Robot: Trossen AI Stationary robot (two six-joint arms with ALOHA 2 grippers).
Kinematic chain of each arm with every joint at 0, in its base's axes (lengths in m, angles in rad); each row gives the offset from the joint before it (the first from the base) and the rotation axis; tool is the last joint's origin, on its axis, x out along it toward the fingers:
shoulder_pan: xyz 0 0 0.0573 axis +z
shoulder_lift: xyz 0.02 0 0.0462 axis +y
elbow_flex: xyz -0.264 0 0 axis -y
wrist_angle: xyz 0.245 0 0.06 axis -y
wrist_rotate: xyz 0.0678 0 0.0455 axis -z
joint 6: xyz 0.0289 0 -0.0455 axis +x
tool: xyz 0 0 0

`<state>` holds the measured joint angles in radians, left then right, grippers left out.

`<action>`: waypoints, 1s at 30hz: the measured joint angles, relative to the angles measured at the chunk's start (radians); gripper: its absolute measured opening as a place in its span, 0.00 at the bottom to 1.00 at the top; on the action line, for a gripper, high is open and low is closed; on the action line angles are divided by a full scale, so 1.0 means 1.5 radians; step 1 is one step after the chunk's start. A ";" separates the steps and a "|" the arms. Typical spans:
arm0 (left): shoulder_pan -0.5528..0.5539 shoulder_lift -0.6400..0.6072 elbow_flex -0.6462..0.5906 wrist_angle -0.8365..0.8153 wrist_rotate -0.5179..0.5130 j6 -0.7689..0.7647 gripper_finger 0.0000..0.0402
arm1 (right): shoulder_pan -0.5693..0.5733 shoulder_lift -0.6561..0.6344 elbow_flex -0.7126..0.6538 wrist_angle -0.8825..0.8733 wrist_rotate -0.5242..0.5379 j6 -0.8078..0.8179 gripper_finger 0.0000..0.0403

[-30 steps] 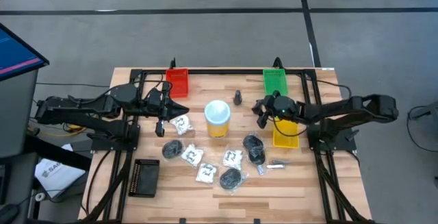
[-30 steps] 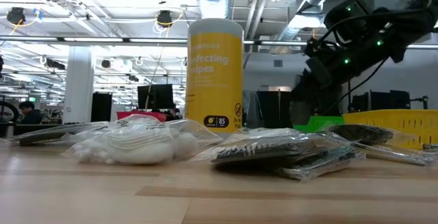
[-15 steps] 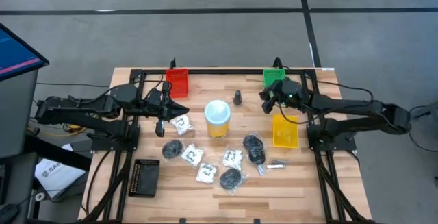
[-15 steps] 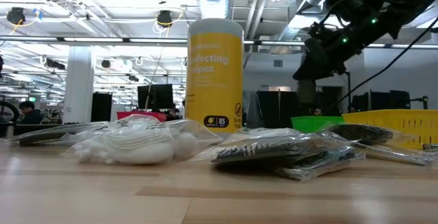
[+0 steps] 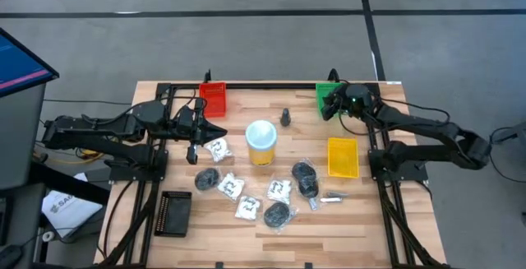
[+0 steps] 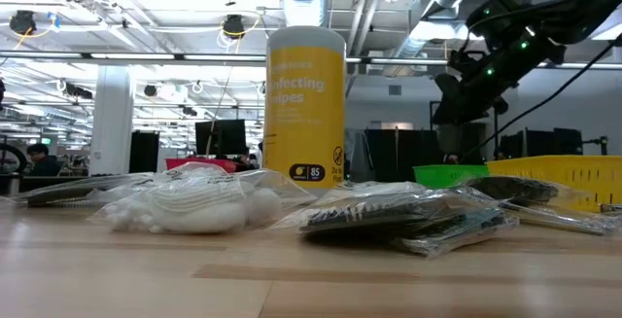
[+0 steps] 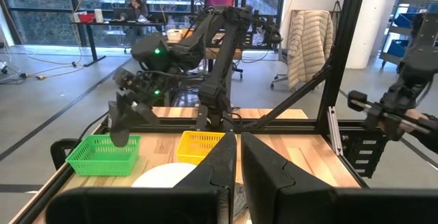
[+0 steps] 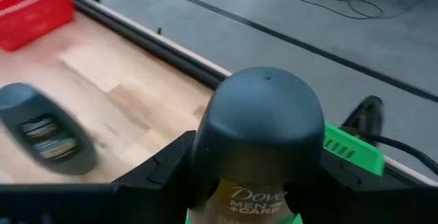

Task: Pick & Place Travel size toiletries
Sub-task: Put the black deodorant into the green bin

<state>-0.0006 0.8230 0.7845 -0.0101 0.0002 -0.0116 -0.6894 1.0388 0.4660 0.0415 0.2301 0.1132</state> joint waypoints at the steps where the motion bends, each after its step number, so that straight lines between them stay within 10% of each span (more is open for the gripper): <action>1: 0.000 0.000 0.000 0.000 0.000 0.000 0.04 | -0.010 0.005 0.000 0.001 0.000 0.000 0.46; 30: 0.000 0.000 0.000 0.000 0.000 0.000 0.04 | -0.133 0.242 0.001 0.222 -0.038 0.012 0.46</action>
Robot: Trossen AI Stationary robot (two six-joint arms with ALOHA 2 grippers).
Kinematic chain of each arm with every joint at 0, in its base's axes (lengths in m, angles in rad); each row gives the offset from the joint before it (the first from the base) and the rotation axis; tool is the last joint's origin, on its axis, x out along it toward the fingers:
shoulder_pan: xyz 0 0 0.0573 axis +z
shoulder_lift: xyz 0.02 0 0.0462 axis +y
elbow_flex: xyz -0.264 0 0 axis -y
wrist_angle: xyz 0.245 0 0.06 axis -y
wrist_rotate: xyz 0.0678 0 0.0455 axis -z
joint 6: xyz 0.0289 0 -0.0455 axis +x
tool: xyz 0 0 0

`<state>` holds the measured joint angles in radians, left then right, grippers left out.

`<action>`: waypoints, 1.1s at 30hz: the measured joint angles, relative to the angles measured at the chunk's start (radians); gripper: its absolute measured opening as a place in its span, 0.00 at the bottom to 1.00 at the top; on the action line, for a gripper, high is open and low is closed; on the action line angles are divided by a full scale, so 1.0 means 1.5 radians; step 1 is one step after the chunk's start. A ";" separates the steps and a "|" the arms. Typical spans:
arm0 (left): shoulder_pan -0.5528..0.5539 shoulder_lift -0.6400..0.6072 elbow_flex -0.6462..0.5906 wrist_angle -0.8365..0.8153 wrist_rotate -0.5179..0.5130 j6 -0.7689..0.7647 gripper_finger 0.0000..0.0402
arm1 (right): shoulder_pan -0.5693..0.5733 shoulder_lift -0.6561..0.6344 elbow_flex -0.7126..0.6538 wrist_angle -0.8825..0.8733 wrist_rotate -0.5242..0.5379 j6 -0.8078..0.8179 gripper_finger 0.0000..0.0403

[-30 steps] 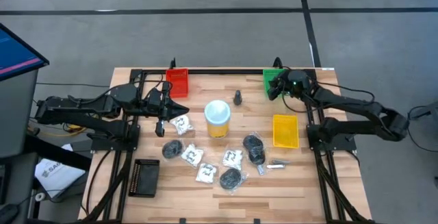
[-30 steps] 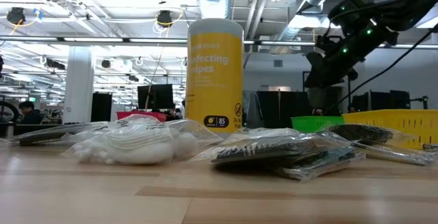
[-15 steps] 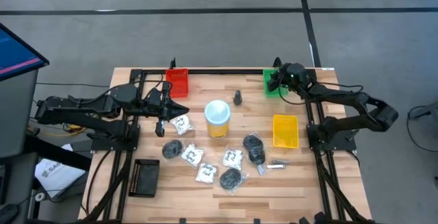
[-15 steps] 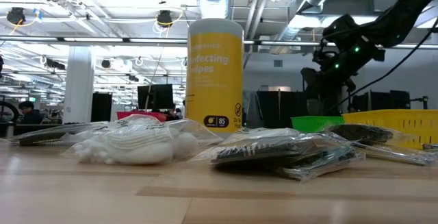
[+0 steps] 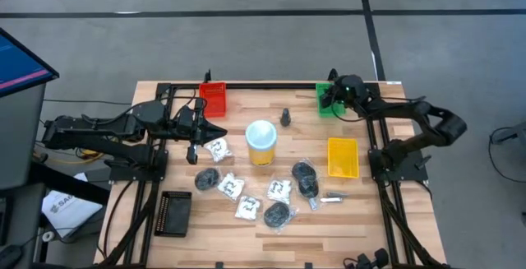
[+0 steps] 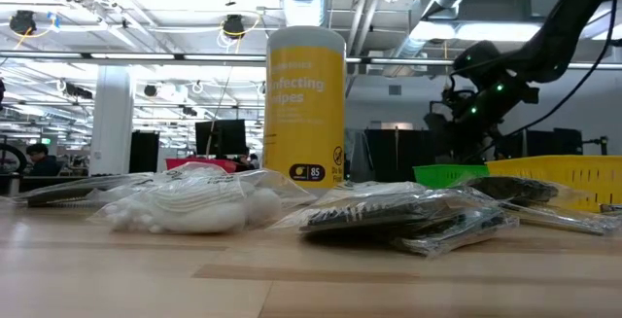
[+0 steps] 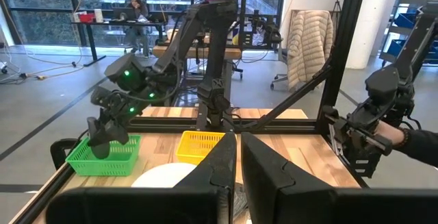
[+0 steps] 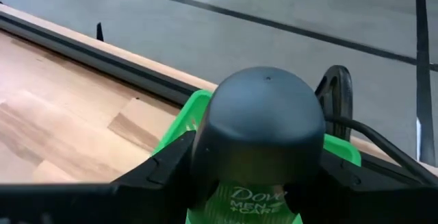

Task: Pick & Place Travel size toiletries
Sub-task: Put the black deodorant into the green bin

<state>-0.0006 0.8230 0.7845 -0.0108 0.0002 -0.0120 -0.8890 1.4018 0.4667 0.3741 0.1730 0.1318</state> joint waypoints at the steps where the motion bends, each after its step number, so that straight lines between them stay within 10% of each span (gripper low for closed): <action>1: 0.000 0.000 0.000 0.000 0.000 0.000 0.04 | 0.000 0.005 0.000 0.007 0.000 0.000 0.46; 13: 0.000 0.000 0.000 0.000 0.000 0.000 0.04 | -0.003 0.030 0.000 0.020 0.000 0.000 0.46; 21: 0.000 0.000 0.000 0.000 0.000 0.000 0.04 | -0.007 0.029 0.000 0.020 0.001 0.000 0.71; 33: 0.000 0.000 0.000 0.000 0.000 0.000 0.04 | -0.006 0.008 0.000 0.020 0.002 0.000 0.69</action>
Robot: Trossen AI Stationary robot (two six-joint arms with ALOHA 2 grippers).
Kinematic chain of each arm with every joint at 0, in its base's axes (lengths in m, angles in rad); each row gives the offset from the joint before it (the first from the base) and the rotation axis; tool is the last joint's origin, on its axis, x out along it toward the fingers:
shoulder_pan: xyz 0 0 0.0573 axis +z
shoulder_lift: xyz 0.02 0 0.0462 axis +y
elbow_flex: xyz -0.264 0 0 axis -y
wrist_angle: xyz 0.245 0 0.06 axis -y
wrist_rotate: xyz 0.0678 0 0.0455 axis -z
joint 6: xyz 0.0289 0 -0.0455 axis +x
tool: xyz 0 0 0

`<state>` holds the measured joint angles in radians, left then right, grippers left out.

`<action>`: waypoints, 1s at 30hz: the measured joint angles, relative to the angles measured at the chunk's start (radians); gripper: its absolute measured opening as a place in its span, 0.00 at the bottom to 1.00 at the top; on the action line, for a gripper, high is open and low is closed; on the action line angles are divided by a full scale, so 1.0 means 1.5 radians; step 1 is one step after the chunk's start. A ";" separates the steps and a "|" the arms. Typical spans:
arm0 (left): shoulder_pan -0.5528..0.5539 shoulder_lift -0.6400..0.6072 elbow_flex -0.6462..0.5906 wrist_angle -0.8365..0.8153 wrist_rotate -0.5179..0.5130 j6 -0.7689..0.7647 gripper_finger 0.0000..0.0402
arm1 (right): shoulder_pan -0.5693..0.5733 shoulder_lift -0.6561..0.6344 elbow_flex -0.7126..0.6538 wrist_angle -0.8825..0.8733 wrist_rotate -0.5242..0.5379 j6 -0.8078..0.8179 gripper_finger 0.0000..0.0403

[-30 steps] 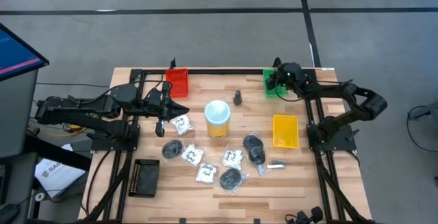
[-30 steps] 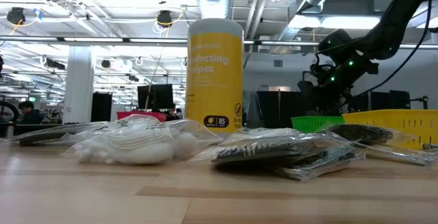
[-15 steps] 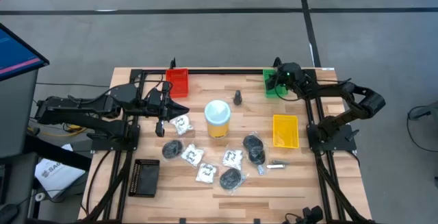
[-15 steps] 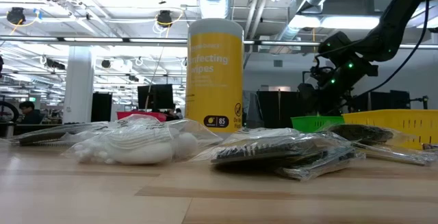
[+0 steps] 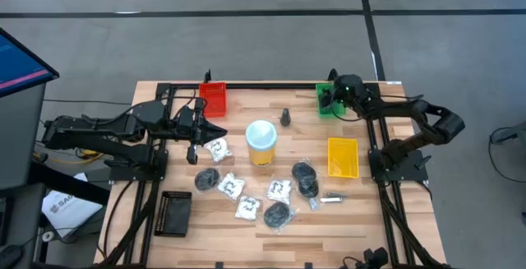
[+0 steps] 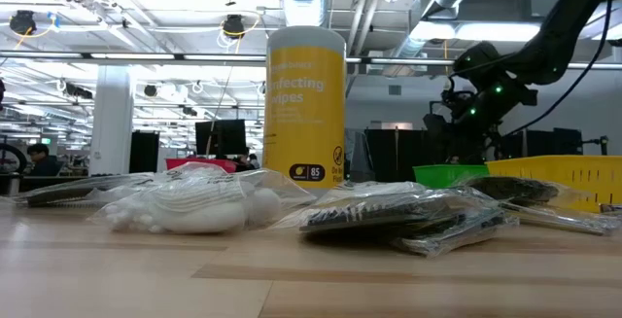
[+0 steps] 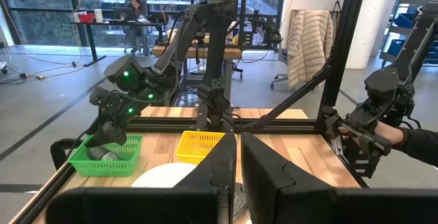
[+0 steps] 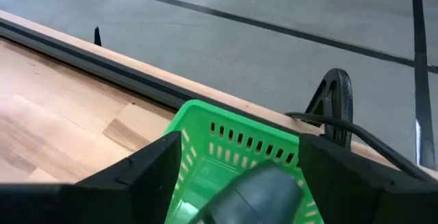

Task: Pick & Place Travel size toiletries
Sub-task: Put the black deodorant into the green bin

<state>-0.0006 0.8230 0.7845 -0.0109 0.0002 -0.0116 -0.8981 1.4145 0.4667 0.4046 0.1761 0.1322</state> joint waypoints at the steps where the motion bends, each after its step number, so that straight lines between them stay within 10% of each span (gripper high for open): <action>1: 0.000 0.000 0.000 0.000 0.000 0.000 0.04 | 0.002 -0.006 0.000 0.000 -0.003 0.000 0.69; 30: 0.000 0.000 0.000 0.000 0.000 0.000 0.04 | 0.299 -0.049 0.000 0.045 -0.088 -0.023 0.70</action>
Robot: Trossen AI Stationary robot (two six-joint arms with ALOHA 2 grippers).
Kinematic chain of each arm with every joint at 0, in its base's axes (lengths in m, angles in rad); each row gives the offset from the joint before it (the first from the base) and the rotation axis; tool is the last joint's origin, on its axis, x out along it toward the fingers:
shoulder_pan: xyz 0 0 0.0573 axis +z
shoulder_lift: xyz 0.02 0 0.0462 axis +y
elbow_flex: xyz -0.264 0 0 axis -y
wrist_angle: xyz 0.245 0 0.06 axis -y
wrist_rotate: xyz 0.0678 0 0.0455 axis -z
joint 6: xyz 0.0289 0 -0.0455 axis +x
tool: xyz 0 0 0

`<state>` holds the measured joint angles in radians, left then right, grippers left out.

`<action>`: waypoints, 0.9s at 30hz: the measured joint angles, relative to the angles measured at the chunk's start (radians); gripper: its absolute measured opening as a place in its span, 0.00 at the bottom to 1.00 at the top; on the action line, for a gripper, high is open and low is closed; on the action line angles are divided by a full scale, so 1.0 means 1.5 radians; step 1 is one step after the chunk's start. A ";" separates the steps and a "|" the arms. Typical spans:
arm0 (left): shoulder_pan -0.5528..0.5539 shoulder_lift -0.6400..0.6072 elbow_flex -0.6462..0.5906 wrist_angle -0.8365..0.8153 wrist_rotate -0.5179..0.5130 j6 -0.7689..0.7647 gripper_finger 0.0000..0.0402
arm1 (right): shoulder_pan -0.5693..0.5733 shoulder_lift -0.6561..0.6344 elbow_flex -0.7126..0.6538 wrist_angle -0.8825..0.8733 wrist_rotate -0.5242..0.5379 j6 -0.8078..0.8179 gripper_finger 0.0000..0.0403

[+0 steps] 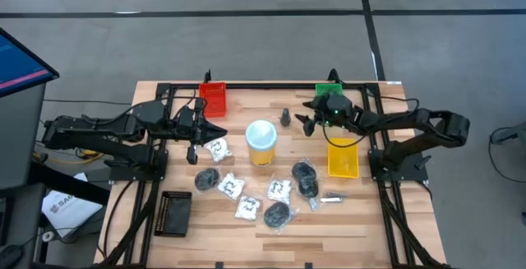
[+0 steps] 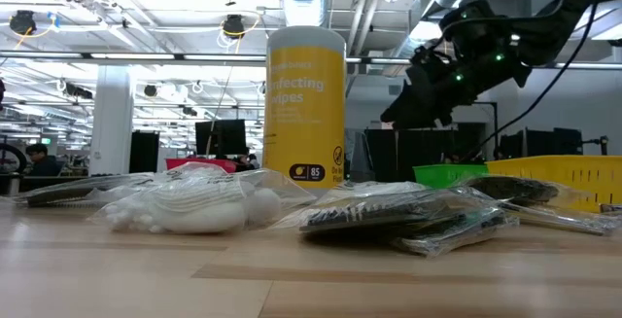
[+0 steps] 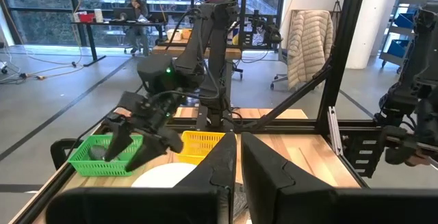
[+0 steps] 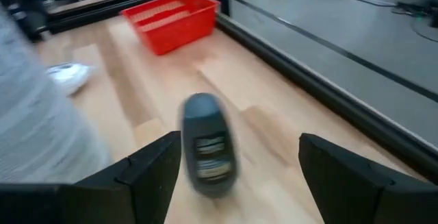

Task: Pick & Place Travel size toiletries
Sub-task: Put the black deodorant into the green bin

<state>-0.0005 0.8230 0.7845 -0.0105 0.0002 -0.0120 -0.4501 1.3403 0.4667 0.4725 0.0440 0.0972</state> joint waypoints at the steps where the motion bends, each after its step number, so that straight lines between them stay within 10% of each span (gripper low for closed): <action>1: 0.000 0.000 0.000 0.000 0.000 0.000 0.04 | 0.008 0.000 0.000 0.000 0.000 -0.002 0.70; 27: 0.000 0.000 0.000 0.000 0.000 0.000 0.04 | 0.029 0.005 0.000 0.018 0.005 -0.032 0.70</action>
<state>-0.0002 0.8230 0.7845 -0.0101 0.0005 -0.0117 -0.4061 1.3484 0.4667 0.4998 0.0521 0.0487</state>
